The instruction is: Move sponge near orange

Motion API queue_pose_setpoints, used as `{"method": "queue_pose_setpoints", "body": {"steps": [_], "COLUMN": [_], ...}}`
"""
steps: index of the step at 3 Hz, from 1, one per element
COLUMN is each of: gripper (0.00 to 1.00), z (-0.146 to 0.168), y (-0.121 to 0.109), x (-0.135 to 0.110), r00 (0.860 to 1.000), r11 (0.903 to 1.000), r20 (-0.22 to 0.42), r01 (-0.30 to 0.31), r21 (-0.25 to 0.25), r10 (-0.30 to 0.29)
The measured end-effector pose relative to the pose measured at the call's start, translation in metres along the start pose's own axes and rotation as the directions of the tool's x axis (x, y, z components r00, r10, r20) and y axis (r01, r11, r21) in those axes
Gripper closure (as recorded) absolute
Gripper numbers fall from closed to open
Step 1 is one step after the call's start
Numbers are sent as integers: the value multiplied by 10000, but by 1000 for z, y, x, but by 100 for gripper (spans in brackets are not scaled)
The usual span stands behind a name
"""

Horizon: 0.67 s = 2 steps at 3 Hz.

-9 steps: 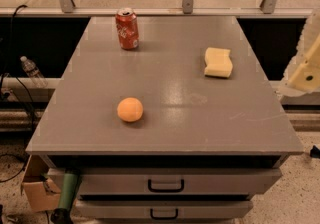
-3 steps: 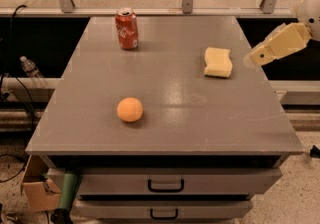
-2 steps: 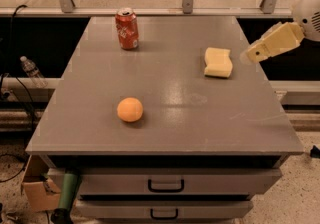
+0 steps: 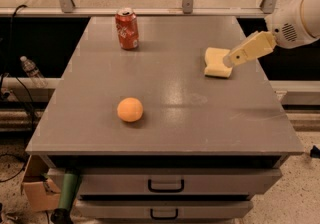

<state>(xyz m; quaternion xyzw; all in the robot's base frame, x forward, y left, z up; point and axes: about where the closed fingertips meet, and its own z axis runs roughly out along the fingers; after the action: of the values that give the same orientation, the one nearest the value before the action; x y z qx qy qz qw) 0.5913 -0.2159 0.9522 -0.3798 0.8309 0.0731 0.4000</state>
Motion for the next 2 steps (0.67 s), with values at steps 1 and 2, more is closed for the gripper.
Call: {"method": "queue_pose_setpoints", "body": {"steps": [1, 2], "gripper": [0, 0], "z": [16, 29], "y": [5, 3], "x": [10, 27], "r00": [9995, 9981], "r11": [9999, 9984], "r20": [-299, -431], "r01": [-79, -426], "r21": [120, 378], "r10": [82, 442]}}
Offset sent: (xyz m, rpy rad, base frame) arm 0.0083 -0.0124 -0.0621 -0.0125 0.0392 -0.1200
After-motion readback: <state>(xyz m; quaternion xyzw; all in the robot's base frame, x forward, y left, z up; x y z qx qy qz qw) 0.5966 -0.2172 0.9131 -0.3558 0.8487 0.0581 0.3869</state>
